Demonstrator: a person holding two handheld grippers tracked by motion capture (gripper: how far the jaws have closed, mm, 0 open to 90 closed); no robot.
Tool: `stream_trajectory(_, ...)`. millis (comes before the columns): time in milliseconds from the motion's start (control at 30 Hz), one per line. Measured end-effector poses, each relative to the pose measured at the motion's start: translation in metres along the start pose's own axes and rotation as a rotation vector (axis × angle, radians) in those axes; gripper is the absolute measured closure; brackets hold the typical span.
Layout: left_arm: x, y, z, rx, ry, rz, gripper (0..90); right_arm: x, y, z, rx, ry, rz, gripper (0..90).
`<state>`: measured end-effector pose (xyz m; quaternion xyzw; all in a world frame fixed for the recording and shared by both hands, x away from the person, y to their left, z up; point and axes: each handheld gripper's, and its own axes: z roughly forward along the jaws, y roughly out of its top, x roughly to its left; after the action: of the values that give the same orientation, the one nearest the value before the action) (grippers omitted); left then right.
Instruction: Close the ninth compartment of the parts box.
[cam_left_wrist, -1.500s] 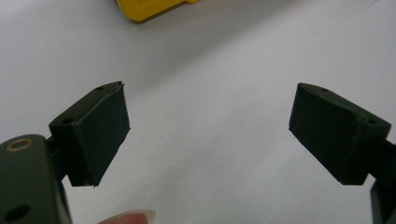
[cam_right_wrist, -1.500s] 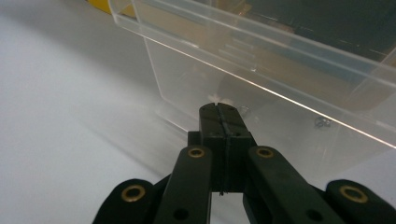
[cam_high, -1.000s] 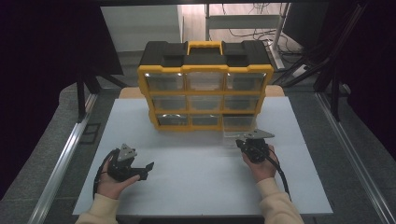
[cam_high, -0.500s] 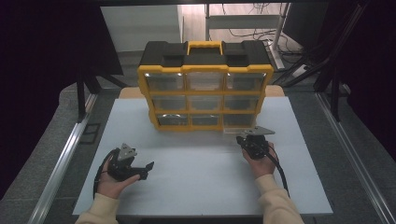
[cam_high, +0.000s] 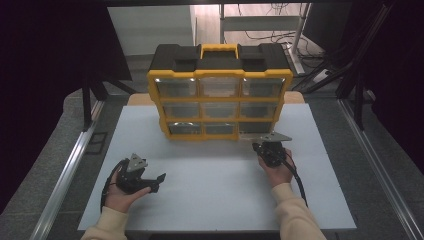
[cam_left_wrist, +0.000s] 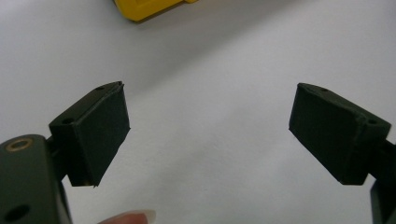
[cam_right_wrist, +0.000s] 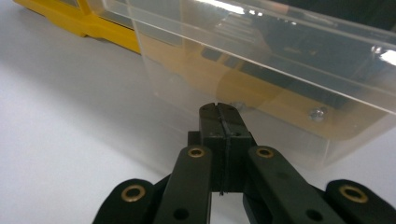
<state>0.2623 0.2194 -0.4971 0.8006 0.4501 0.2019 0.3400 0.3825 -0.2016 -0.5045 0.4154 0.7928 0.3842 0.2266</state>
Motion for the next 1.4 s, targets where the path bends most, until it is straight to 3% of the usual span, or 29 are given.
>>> stream_trajectory(1400, 0.001, 0.000, -0.002, 0.003, 0.006, 0.009, 12.6, -0.015, 0.011, 0.014, -0.024, -0.033, 0.029, 90.0)
